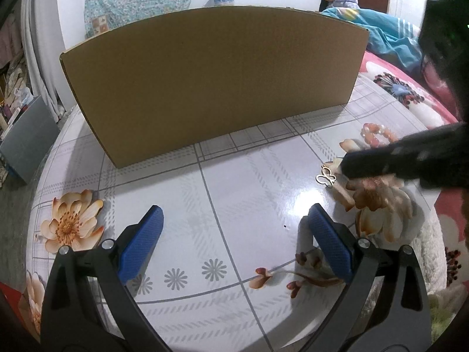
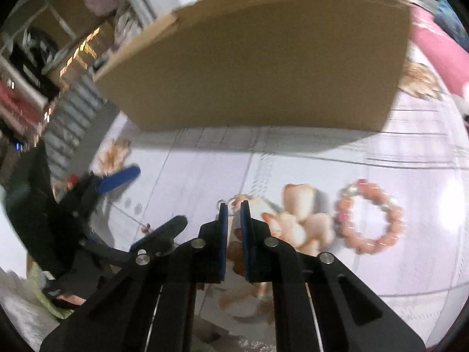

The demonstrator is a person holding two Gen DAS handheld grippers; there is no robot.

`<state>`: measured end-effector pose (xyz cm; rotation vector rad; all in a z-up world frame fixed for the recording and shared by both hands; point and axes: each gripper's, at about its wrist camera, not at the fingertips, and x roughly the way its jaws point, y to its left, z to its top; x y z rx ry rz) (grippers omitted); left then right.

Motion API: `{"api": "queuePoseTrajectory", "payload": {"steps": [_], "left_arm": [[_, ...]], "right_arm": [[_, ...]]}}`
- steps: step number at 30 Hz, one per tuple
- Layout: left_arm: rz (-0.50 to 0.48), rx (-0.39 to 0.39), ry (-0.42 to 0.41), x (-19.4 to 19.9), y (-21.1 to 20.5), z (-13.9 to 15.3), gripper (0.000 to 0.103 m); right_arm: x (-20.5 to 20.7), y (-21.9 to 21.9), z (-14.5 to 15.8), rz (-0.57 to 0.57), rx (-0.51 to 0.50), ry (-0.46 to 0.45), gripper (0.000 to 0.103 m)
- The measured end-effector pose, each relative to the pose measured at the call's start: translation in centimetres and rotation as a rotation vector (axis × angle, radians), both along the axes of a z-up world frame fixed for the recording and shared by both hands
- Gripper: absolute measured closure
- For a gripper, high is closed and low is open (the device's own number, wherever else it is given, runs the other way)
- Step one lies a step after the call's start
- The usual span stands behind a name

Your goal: Organize jewelry

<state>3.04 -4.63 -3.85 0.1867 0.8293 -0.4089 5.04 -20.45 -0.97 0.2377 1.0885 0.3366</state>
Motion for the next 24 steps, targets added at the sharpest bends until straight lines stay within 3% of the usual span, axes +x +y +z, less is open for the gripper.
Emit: {"api": "queuePoseTrajectory", "payload": {"steps": [3,6,21,24], "left_arm": [[-0.001,0.001,0.002,-0.1,0.2,0.1,0.008],[-0.008,0.002,0.006,-0.1,0.3,0.1,0.008],[-0.016,0.031,0.070,0.5,0.0,0.4,0.008],[-0.006,0.037,0.089,0.7,-0.1,0.5,0.008]], "right_arm": [[-0.4,-2.2,0.7,-0.088,0.074,-0.012,0.094],[-0.6,-2.5,0.3,-0.120,0.084,0.001,0.094],[1.9,0.6,-1.8,-0.042,0.094,0.027,0.094],[1.9,1.2,-2.3,-0.007,0.147,0.042,0.093]]}}
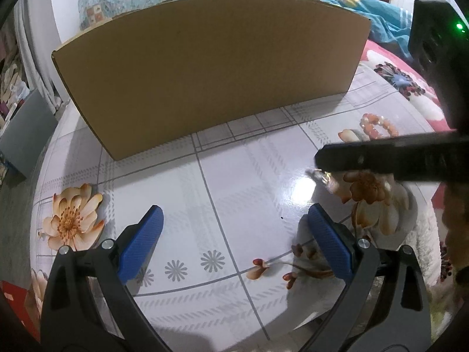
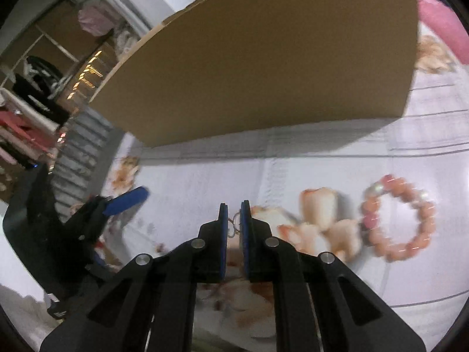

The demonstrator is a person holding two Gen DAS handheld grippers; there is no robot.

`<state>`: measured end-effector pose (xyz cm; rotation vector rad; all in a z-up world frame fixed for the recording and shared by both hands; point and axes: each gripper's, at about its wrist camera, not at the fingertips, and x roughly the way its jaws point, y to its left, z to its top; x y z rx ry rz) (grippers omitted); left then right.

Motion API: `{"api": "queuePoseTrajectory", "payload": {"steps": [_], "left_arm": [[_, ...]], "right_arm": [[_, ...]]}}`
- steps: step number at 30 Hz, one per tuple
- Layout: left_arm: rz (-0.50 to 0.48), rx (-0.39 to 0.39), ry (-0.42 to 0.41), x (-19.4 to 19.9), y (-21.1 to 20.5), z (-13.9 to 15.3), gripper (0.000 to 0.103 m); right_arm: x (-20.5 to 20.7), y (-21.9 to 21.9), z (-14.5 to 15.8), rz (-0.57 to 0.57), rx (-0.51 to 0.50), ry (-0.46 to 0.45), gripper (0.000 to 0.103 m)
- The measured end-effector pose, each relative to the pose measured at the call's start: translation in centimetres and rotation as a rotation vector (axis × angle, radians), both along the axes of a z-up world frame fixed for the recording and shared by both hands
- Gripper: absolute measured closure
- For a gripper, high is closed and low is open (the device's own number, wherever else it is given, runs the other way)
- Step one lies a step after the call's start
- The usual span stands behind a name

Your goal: Organize jewelry

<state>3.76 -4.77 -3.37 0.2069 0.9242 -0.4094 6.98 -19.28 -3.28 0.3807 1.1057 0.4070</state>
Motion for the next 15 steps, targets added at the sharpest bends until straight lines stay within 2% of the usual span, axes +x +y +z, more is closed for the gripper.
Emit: {"api": "queuePoseTrajectory", "payload": {"steps": [5,9,15], "left_arm": [[0.016,0.009,0.019,0.1,-0.2,0.0,0.008],[0.016,0.019,0.040,0.3,-0.4,0.0,0.008],[0.035,0.029,0.062,0.4,-0.7,0.0,0.008]], "right_arm": [[-0.4,-0.7,-0.3,-0.027,0.053,0.005,0.092],[-1.4,-1.9,0.2,-0.062,0.061,-0.023,0.071],[-2.8,-2.8,0.3,-0.085,0.049,-0.028,0.065]]}}
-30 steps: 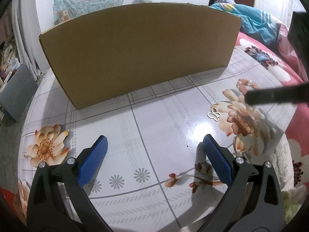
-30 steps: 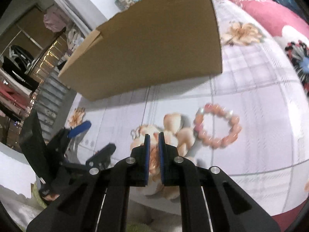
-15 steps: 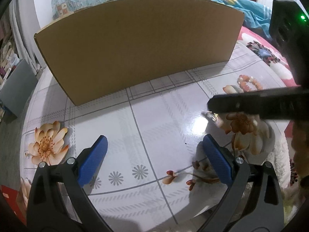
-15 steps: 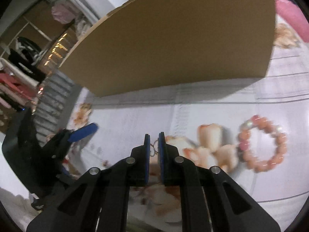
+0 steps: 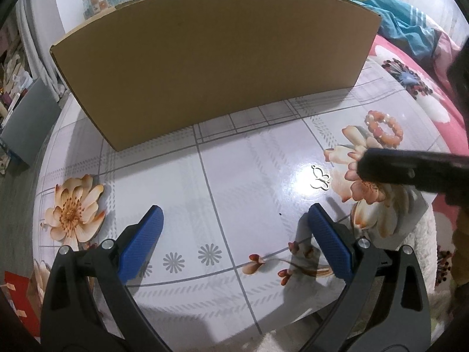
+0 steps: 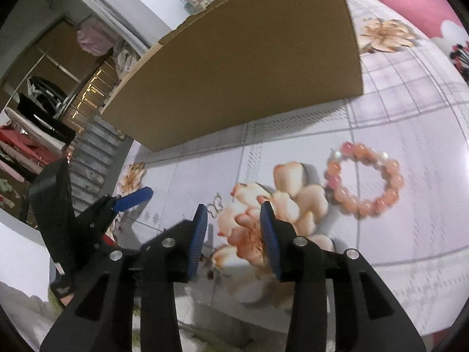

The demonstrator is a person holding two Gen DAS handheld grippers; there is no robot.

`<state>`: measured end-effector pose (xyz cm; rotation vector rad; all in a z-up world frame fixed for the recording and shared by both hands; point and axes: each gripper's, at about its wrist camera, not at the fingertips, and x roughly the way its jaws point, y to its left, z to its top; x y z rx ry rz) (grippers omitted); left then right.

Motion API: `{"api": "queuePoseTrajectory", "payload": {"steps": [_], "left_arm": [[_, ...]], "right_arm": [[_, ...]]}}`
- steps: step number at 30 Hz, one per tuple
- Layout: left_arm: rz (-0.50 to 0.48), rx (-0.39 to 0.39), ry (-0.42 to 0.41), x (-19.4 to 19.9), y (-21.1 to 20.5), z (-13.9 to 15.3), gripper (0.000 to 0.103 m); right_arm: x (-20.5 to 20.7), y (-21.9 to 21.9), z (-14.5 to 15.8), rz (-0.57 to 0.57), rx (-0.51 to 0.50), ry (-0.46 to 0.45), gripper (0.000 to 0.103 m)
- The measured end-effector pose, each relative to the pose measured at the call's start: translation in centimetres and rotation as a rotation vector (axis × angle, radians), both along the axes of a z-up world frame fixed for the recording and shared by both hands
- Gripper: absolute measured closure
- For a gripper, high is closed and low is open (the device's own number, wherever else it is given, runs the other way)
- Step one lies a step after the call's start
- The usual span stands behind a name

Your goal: Organize jewelry

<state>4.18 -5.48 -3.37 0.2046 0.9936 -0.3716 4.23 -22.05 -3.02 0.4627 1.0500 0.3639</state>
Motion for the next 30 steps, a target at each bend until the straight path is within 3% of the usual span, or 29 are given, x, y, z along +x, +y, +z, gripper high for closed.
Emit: {"api": "queuePoseTrajectory", "payload": {"steps": [19,25,30], "left_arm": [[0.031,0.029,0.025,0.4,-1.1,-0.1,0.007],[-0.033,0.064,-0.046,-0.2,-1.6,0.0,0.007],[-0.061,0.018,-0.041,0.1,-0.9,-0.1,0.007]], "right_arm": [[-1.0,-1.0,0.0,0.008,0.007,-0.035,0.061],[-1.2,-1.4,-0.1,0.003,-0.006,-0.041,0.061],[-1.7,-1.9,0.0,-0.004,-0.029,-0.058,0.061]]}}
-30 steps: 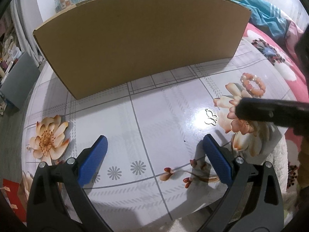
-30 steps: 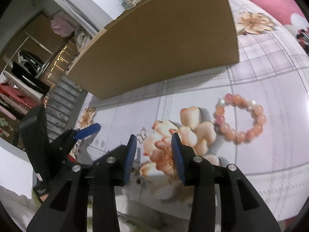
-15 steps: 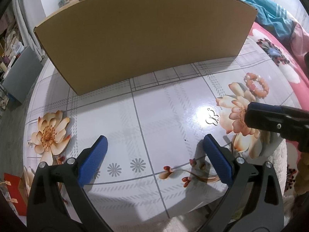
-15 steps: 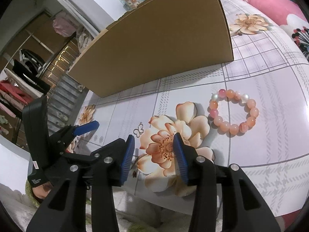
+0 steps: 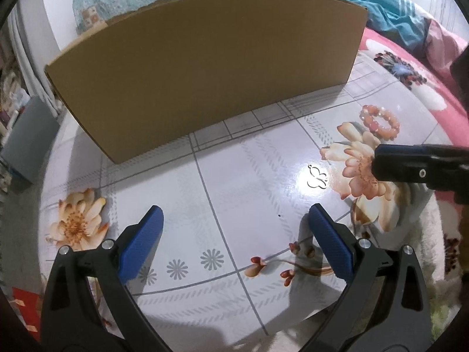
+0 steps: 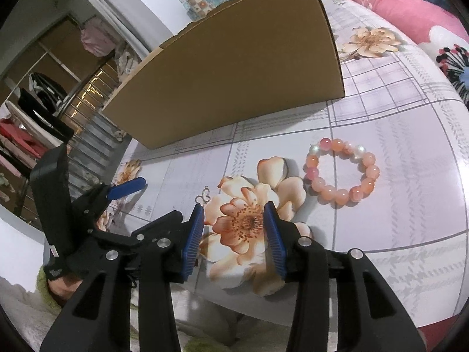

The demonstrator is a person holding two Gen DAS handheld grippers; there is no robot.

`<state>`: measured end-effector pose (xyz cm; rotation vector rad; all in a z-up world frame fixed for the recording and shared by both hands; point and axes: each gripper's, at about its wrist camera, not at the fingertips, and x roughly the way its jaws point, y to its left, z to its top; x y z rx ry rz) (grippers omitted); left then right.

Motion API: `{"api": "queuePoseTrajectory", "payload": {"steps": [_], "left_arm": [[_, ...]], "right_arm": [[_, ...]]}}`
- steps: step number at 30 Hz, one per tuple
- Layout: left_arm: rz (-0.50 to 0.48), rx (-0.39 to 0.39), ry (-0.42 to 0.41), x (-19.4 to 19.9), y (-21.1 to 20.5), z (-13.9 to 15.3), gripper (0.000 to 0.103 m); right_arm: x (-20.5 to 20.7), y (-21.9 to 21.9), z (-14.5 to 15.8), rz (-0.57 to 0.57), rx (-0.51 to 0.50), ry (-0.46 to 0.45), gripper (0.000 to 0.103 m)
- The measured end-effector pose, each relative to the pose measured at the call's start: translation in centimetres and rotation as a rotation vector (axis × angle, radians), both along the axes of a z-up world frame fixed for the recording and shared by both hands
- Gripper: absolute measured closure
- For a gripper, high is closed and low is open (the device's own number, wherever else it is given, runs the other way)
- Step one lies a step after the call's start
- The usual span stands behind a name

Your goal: Organize jewelry

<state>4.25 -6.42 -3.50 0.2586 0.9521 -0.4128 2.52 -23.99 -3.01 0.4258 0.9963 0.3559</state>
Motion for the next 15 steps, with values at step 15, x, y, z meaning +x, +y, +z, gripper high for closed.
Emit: {"api": "queuePoseTrajectory", "payload": {"steps": [15], "left_arm": [[-0.295,-0.062,-0.050,-1.2,-3.8,2.0,0.047]], "right_arm": [[-1.9,-0.4,0.3,0.013,-0.057,-0.066,0.061]]}}
